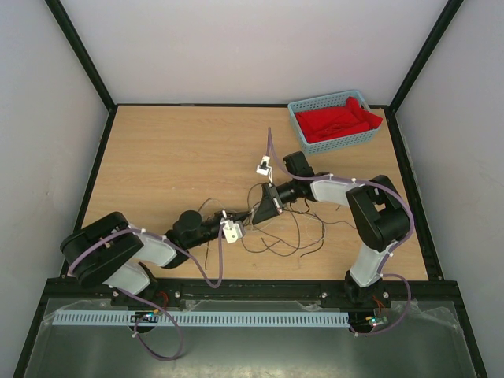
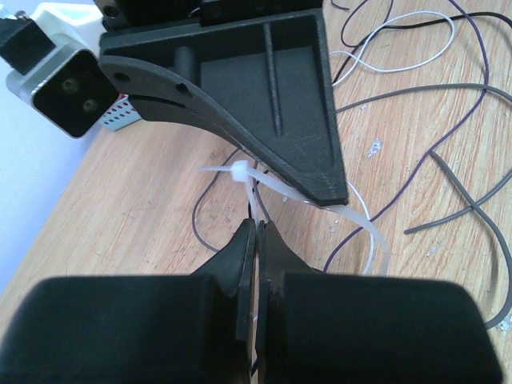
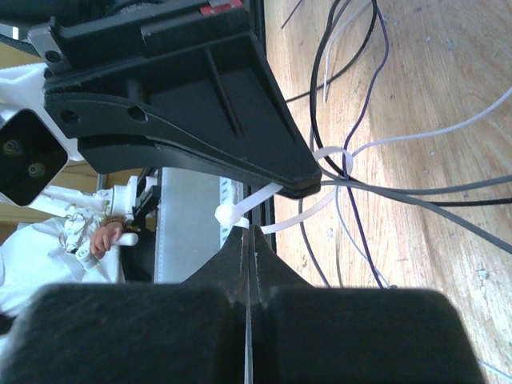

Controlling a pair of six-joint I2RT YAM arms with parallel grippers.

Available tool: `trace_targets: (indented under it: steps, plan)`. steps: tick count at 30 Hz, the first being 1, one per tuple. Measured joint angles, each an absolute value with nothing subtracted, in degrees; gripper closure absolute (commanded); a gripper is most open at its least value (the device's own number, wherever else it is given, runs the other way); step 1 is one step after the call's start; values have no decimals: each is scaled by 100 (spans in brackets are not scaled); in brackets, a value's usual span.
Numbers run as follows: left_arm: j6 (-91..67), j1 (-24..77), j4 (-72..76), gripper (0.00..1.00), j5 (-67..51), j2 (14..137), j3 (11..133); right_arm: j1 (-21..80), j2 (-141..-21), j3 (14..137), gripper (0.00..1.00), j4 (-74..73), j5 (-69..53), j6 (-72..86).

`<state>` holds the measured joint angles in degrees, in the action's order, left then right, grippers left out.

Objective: Zip-tie the wires
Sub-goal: Tie the cable at the center of the board.

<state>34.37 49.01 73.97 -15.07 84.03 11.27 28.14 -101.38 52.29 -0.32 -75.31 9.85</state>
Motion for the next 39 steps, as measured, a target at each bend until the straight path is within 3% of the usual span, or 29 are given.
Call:
trace_targets:
  steps: [39]
  plan:
    - [3581,5065,7408,100,-1380,8221,963,2803,-10322,5568,100,-21,-7518,1188]
